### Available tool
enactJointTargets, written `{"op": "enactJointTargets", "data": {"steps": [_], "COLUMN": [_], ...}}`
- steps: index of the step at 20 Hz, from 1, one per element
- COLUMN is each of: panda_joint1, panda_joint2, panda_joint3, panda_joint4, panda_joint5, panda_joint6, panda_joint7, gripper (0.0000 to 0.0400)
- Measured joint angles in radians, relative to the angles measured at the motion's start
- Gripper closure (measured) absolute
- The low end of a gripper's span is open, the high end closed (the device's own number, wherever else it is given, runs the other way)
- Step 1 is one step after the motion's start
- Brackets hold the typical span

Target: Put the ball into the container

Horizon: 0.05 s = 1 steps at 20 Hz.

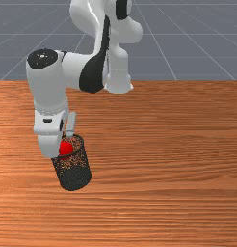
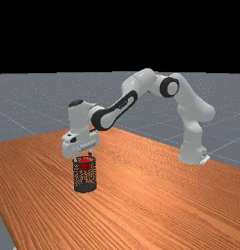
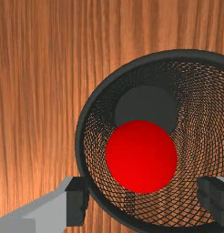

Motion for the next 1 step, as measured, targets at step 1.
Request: {"op": "enactJointTargets", "data": {"steps": [1], "panda_joint1": [0.000], "panda_joint2": [-0.005], "panda_joint3": [0.001], "panda_joint4": [-0.010], "panda_joint5": [0.001], "panda_joint6": [0.016], "panda_joint7": [-0.001], "gripper": [0.0065]}}
